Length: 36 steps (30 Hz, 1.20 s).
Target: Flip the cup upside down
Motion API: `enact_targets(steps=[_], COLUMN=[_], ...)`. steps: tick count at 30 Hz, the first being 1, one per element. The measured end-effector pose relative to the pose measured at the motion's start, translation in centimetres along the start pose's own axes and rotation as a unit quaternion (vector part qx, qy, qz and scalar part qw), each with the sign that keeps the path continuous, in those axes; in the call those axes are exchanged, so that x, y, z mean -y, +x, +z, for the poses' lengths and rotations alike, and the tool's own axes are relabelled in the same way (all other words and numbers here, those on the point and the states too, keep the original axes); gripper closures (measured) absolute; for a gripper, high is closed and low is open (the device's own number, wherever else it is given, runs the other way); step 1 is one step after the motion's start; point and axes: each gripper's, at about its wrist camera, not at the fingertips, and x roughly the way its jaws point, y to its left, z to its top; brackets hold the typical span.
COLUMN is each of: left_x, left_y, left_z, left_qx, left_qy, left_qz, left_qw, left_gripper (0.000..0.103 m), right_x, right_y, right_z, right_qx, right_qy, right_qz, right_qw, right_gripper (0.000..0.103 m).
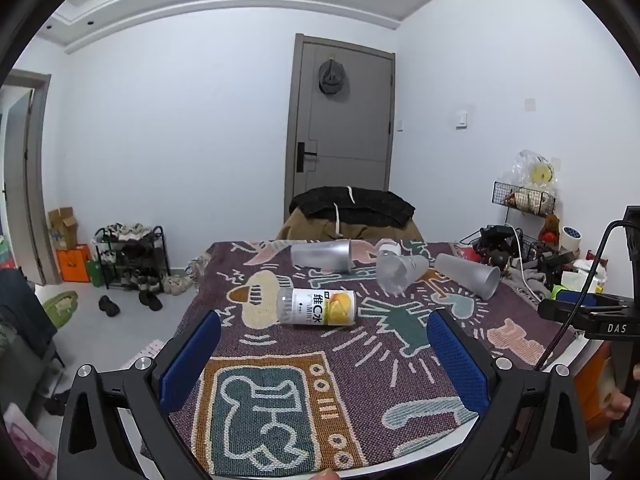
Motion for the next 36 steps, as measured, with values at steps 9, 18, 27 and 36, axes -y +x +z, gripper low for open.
enact_targets(steps=[9,18,27,36], left_x=[0.2,0.8,1.0,0.9], left_y=[-0.4,-0.6,-0.6,-0.5], left_z=[-0.3,0.1,-0.1,-0.2], left_qx=[0.007,0.016,0.018,0.017], left_qy=[0.002,0.021,0.025,0.019], left_qz=[-0.003,-0.006,-0.01,-0.009], left_qw=[1.0,0.9996,0.9995,0.9996], left_gripper=[0.0,0.0,0.0,0.0], right_x=[0.2,0.1,0.1,0.3], right_y=[0.3,0.4,0.6,0.5], right_z=[0.1,-0.1,-0.2,-0.1], right_qx=[-0.001,0.0,0.0,-0.002], right_qy=[0.003,0.001,-0.002,0.0], right_qz=[0.001,-0.002,-0.005,-0.007], right_qw=[1.0,1.0,1.0,1.0], right_gripper=[0.016,0.016,0.016,0.016])
